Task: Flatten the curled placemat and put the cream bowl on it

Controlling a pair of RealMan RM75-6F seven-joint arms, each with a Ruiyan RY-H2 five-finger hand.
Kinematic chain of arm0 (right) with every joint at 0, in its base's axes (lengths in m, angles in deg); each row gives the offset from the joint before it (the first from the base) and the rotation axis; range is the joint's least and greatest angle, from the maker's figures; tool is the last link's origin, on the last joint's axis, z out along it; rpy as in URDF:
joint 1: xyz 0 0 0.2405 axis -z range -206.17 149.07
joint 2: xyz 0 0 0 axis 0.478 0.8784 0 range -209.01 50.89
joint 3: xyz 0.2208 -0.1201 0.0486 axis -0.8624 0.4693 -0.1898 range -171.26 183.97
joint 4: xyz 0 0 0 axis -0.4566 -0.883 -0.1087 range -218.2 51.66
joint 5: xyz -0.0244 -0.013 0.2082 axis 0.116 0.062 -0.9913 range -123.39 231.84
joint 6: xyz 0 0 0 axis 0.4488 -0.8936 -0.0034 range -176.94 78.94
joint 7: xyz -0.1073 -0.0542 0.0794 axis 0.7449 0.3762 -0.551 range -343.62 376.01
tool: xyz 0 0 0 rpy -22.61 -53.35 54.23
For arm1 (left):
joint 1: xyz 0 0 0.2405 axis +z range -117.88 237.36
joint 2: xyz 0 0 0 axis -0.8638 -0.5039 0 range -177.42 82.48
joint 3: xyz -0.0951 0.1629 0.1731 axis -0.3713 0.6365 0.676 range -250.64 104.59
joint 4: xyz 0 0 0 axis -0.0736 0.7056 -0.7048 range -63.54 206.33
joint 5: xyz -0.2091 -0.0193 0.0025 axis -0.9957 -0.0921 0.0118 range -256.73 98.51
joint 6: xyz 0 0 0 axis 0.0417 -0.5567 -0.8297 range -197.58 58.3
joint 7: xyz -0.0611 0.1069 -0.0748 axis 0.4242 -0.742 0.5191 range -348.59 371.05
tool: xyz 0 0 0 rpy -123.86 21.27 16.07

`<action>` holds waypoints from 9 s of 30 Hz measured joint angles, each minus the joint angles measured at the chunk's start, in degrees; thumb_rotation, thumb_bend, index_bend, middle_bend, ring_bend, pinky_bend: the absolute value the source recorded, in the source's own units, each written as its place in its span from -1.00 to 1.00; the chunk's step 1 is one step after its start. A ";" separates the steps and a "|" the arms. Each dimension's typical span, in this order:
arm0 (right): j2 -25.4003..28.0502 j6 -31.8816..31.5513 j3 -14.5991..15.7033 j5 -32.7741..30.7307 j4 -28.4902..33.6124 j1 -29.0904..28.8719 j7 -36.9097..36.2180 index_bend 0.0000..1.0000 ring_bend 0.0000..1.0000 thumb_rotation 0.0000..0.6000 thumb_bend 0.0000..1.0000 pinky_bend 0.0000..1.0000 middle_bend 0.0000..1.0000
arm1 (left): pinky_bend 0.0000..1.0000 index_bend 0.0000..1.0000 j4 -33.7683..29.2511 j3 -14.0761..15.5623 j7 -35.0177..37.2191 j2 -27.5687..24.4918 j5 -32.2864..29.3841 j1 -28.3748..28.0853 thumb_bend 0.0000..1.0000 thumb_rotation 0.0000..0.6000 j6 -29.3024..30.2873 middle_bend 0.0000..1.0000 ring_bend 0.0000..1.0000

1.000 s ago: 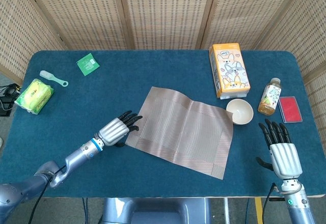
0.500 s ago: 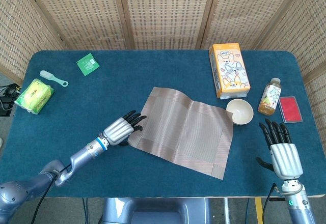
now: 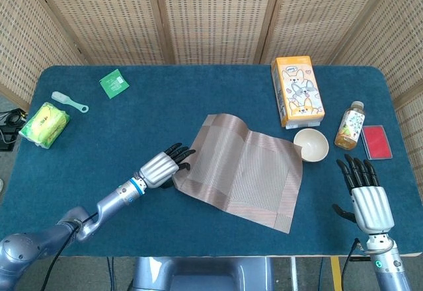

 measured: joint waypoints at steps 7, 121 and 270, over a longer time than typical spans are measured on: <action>0.28 -0.36 0.01 0.42 0.33 0.21 -0.13 -1.00 -1.00 1.00 -1.00 -1.00 -1.00 | -1.00 -0.35 -1.03 -0.26 0.20 -0.16 -0.48 -0.36 0.05 1.00 0.47 -1.00 -1.00; 2.53 2.29 -1.38 -0.03 2.82 0.01 0.24 -1.00 -1.00 1.00 -1.00 -1.00 -1.00 | -1.00 -1.00 -58.87 3.89 -34.11 -41.56 -10.45 21.20 -1.00 1.00 13.63 -1.00 -1.00; -2.33 30.34 4.60 7.00 4.60 -38.35 14.02 -0.97 -1.00 1.00 -0.69 -1.00 -1.00 | -1.00 -1.00 -56.14 -9.30 -20.45 -45.85 -21.14 31.81 -1.00 1.00 18.05 -1.00 -1.00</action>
